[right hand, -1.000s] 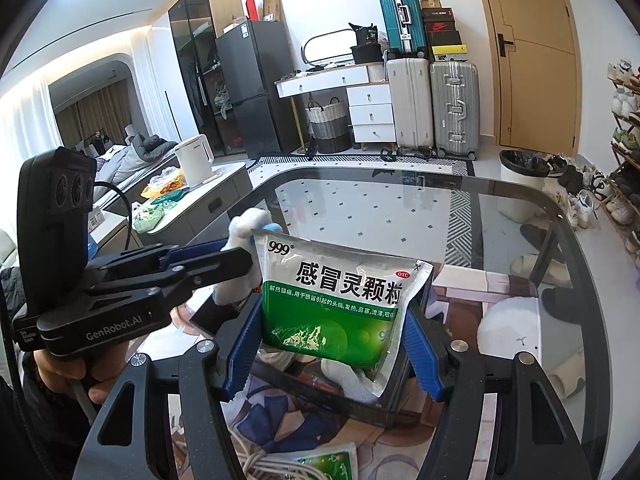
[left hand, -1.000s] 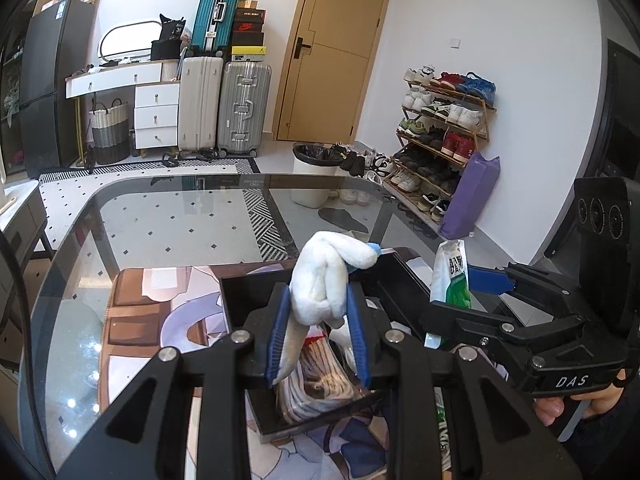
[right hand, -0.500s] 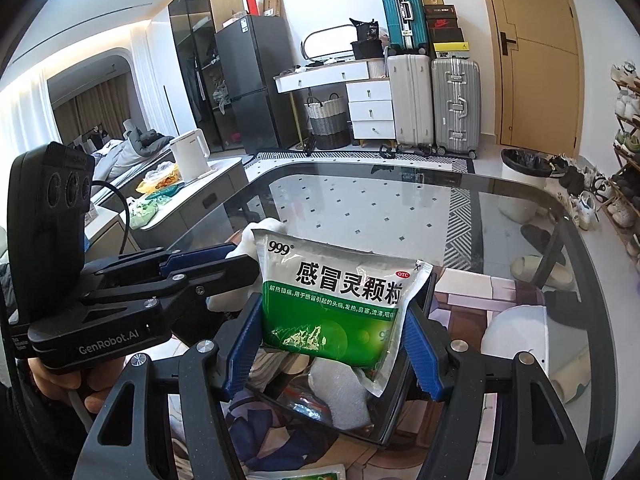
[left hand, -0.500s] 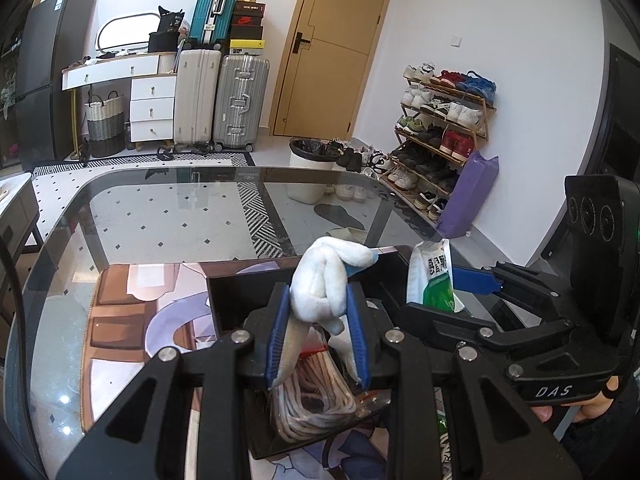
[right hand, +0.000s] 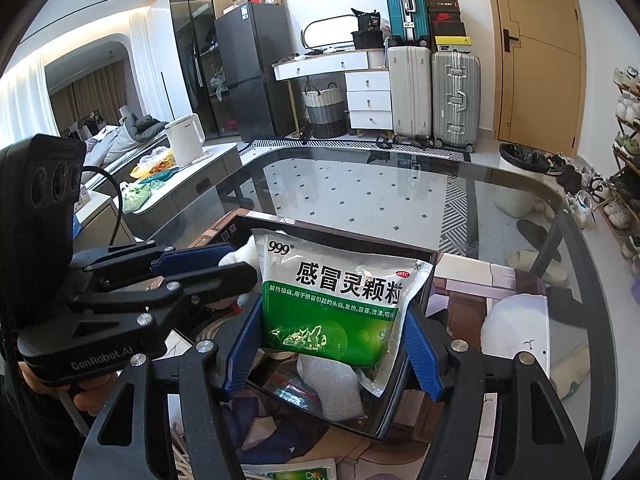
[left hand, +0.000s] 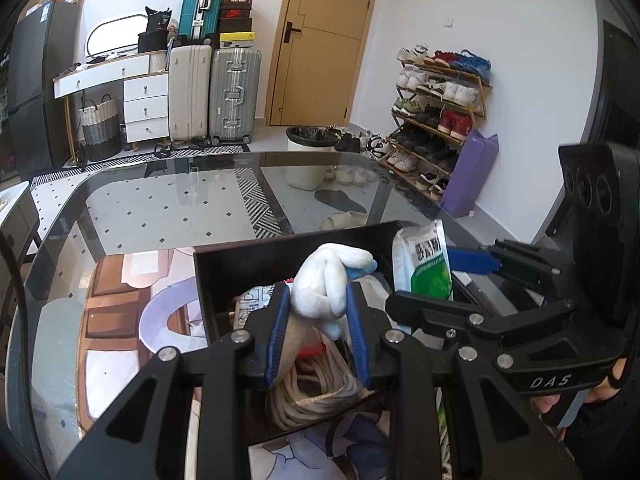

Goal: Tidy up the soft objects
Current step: 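Carry the doll and sachet over the black box and lower them, then open both tools to release the doll and sachet into the box, then move both tools back to the white cable and second green sachet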

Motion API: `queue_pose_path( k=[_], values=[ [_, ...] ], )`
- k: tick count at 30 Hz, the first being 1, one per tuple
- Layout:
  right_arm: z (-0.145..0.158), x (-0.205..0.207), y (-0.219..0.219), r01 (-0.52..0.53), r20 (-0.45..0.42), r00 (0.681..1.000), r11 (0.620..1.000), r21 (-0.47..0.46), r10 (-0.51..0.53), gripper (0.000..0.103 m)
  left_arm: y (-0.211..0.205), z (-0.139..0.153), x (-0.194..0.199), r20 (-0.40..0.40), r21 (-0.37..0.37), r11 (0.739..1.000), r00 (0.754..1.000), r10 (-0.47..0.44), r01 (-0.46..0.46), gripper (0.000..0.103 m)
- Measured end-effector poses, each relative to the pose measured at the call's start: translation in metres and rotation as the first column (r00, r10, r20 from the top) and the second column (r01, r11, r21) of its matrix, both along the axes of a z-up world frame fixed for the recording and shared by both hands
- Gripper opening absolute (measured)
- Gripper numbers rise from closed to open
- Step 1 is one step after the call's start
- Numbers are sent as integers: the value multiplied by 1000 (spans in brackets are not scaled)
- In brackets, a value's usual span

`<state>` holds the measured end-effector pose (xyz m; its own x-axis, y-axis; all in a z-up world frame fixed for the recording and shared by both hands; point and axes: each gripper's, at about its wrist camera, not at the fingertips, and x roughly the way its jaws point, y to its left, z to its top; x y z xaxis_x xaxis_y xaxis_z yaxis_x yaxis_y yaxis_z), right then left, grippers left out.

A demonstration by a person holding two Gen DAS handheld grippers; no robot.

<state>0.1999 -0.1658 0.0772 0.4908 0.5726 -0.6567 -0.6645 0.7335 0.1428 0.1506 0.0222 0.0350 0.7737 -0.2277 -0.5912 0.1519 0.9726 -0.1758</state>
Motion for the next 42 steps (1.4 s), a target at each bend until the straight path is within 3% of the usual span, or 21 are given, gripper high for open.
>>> queue_pose_path(
  k=[5, 14, 19, 21, 23, 27, 30, 42],
  values=[
    [0, -5, 3, -20, 3, 1000, 999, -26, 20, 68, -1, -3, -4, -5, 15, 1000, 1000, -5, 5, 28],
    [6, -16, -3, -7, 40, 999, 999, -47, 9, 87, -3, -5, -13, -16, 34, 999, 1000, -9, 9, 33],
    [8, -21, -14, 20, 45, 999, 999, -43, -19, 88, -8, -6, -16, -18, 63, 998, 1000, -8, 9, 46],
    [8, -24, -20, 32, 49, 998, 999, -42, -30, 93, -9, -6, -17, -18, 61, 998, 1000, -3, 4, 61],
    [10, -28, -25, 40, 52, 998, 999, -35, -38, 95, -9, -4, -18, -20, 49, 999, 1000, 6, -5, 66],
    [14, -37, -37, 58, 57, 997, 998, -25, -57, 102, -8, 2, -27, 5, 24, 1000, 1000, 12, -13, 92],
    [12, -43, -46, 73, 53, 996, 997, -18, -72, 102, -7, 8, -35, 23, 33, 999, 999, 23, -24, 103],
    [2, -64, -64, 90, 22, 996, 995, -49, -89, 102, -1, 3, -66, 35, 70, 995, 997, 68, -71, 103]
  ],
)
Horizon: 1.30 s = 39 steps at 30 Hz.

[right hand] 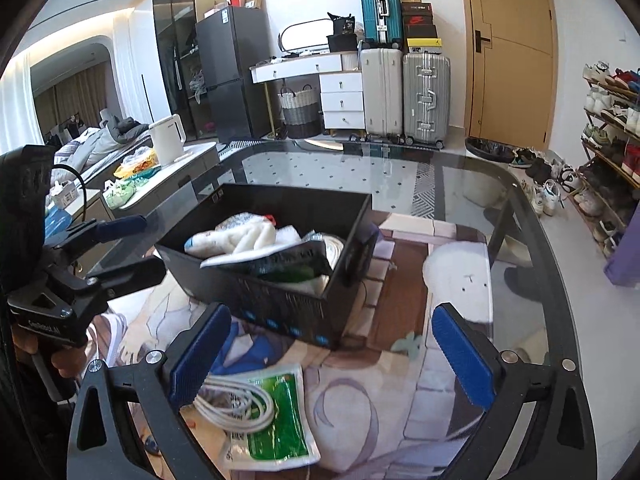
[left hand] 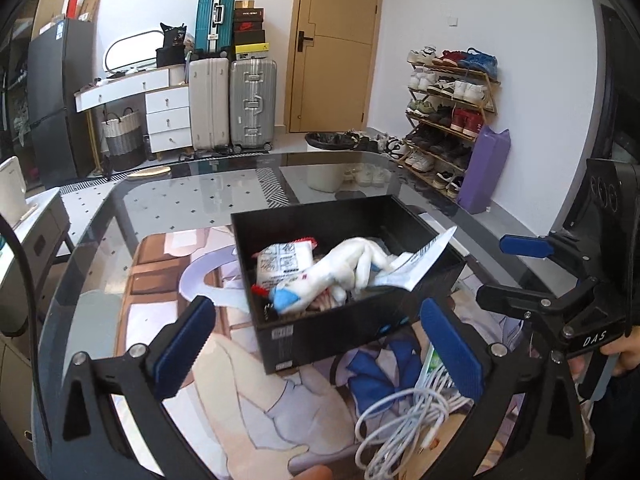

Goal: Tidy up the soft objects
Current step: 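Move both tools back to the white cable and second green sachet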

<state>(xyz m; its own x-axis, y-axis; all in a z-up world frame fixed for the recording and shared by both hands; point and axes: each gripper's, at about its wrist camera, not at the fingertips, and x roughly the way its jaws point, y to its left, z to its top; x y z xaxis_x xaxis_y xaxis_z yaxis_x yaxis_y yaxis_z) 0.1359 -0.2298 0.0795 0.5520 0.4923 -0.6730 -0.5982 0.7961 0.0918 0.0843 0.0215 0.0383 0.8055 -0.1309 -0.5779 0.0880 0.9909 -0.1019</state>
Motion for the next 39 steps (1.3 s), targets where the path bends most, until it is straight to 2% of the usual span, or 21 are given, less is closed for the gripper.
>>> queue_pose_path(
  k=[10, 18, 28, 32, 39],
  values=[
    [-14, -18, -5, -28, -47, 999, 998, -55, 26, 102, -7, -12, -21, -22, -2, 1000, 999, -27, 27, 103],
    [-24, -33, 2, -91, -89, 993, 991, -99, 82, 102, -25, -19, -30, -45, 54, 996, 997, -64, 67, 103],
    [-41, -39, 10, -168, -153, 977, 978, -127, 148, 102, -34, -30, -30, -96, 68, 992, 990, -101, 108, 103],
    [-47, -42, 12, -195, -165, 972, 966, -167, 167, 102, -38, -34, -29, -121, 67, 989, 985, -120, 128, 103],
    [-59, -40, 14, -191, -185, 970, 963, -188, 156, 102, -50, -39, -31, -147, 93, 979, 975, -168, 183, 103]
  ],
)
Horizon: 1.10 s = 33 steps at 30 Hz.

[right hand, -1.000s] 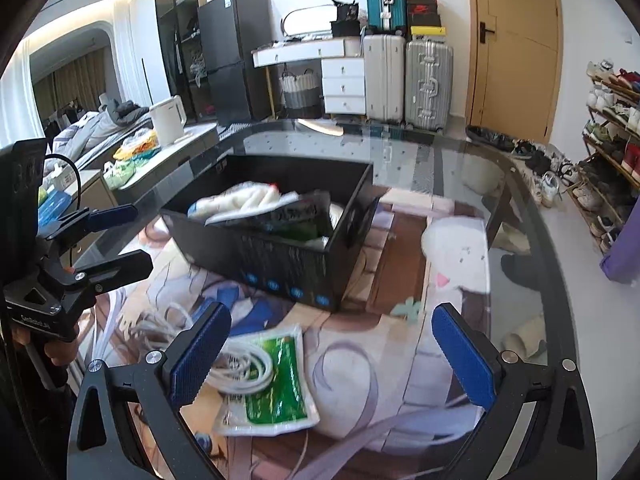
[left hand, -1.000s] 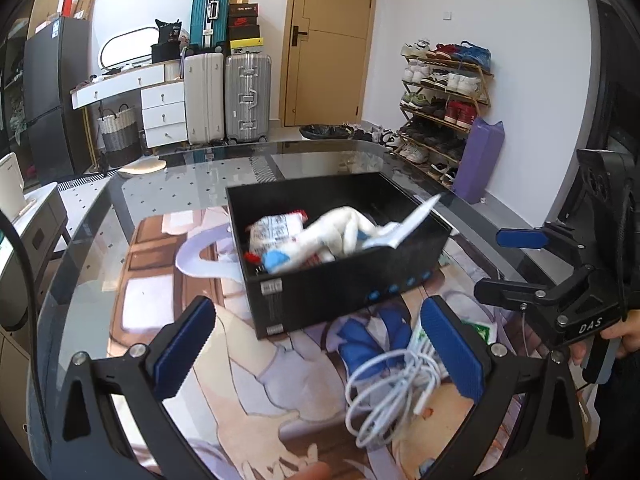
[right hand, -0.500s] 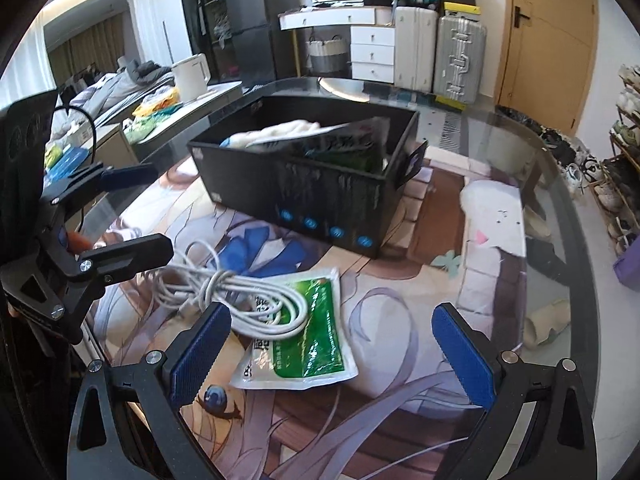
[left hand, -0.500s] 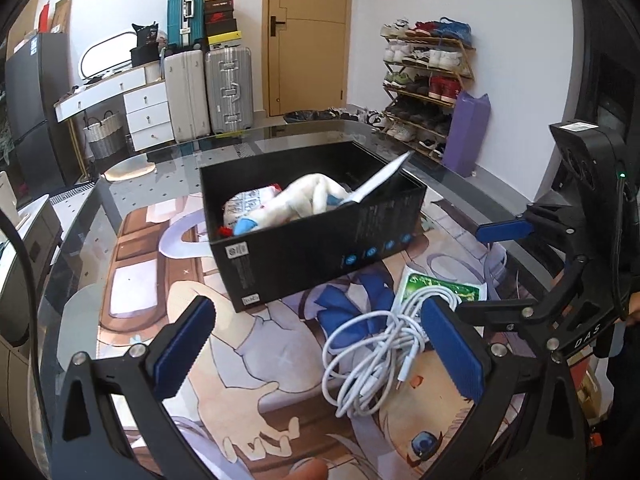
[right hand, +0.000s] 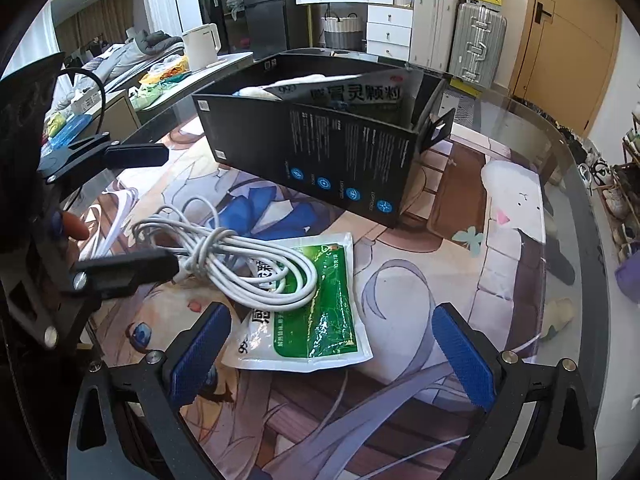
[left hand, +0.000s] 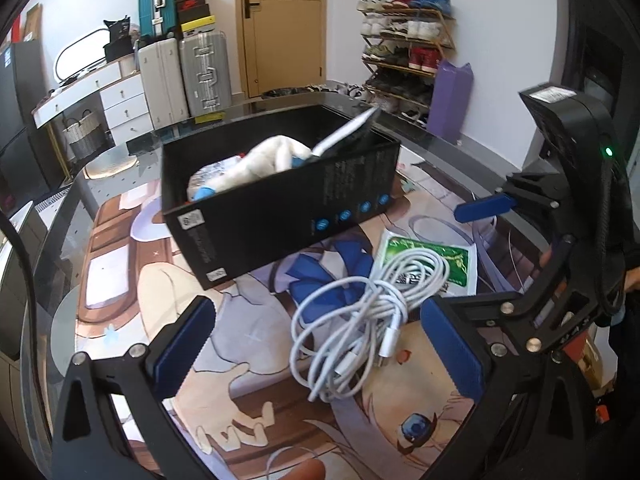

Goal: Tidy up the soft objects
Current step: 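Move both tools back to the white cable and second green sachet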

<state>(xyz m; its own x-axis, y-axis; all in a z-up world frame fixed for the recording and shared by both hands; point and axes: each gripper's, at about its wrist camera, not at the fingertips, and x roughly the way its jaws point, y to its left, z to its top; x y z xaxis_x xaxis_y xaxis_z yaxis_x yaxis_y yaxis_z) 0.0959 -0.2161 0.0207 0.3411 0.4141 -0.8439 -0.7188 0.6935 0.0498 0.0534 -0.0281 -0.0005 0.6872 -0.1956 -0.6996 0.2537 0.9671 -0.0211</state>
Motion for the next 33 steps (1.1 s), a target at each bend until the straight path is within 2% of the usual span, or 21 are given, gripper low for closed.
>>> queue_pose_path(
  k=[13, 25, 28, 33],
  values=[
    [-11, 7, 4, 20, 3, 1000, 1000, -18, -19, 102, -11, -13, 9, -53, 9, 1000, 998, -20, 21, 103],
    [-13, 14, -6, 48, -4, 999, 999, -22, -48, 102, 1, -17, 18, -87, 7, 1000, 996, 23, -23, 103],
    [-13, 16, -6, 56, 0, 998, 998, -20, -56, 102, -2, -19, 17, -94, -3, 1000, 995, -17, 16, 102],
    [-14, 17, -4, 59, 7, 998, 998, -17, -59, 102, -17, -24, 17, -107, 63, 996, 993, -52, 59, 101]
  ],
)
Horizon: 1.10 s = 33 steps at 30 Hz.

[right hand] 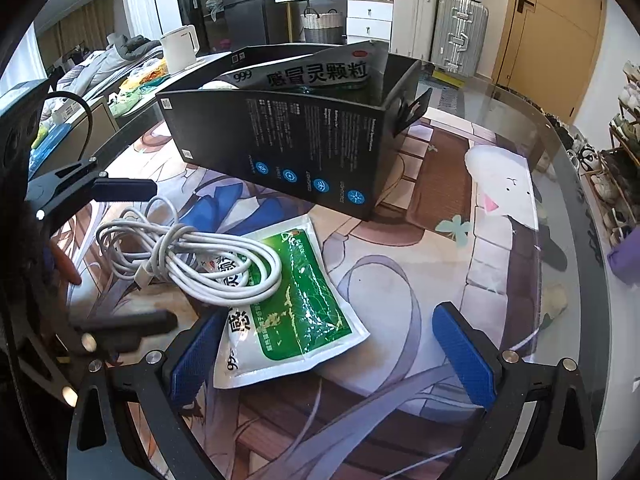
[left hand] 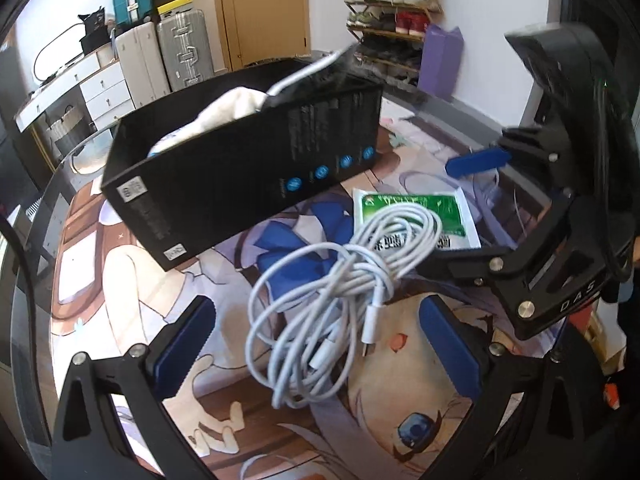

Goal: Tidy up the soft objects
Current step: 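Move both tools back to the white cable and second green sachet, then grasp the coiled white cable with the left tool while the right tool grasps the green sachet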

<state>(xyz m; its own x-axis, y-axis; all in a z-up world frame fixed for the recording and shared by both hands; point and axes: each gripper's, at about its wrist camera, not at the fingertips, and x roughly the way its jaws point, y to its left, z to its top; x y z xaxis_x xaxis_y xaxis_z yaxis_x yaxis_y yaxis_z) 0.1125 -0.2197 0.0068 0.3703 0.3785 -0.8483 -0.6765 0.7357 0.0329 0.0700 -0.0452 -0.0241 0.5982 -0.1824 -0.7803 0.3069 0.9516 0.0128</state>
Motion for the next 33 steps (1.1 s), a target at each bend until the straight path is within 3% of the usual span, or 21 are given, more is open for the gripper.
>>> queue_pose_path(
  k=[7, 9, 28, 29, 33],
  values=[
    [-1, -1, 0, -5, 2, 1000, 1000, 2, 5, 102, 1, 2, 0, 2, -41, 999, 1000, -8, 8, 77],
    [-1, -1, 0, -4, 1, 1000, 1000, 2, 4, 102, 3, 3, -2, 13, -44, 999, 1000, -5, 6, 63],
    [-1, -6, 14, -21, 13, 1000, 1000, 12, 21, 102, 37, 3, -10, 8, -46, 996, 997, 80, -80, 62],
    [-1, -7, 14, -25, 14, 1000, 1000, 14, 25, 100, 37, 3, -10, 7, -45, 996, 997, 83, -83, 62],
    [5, -11, 13, -47, 19, 999, 999, 26, 46, 76, 37, 2, -11, 12, -34, 996, 996, 84, -84, 62]
  ],
)
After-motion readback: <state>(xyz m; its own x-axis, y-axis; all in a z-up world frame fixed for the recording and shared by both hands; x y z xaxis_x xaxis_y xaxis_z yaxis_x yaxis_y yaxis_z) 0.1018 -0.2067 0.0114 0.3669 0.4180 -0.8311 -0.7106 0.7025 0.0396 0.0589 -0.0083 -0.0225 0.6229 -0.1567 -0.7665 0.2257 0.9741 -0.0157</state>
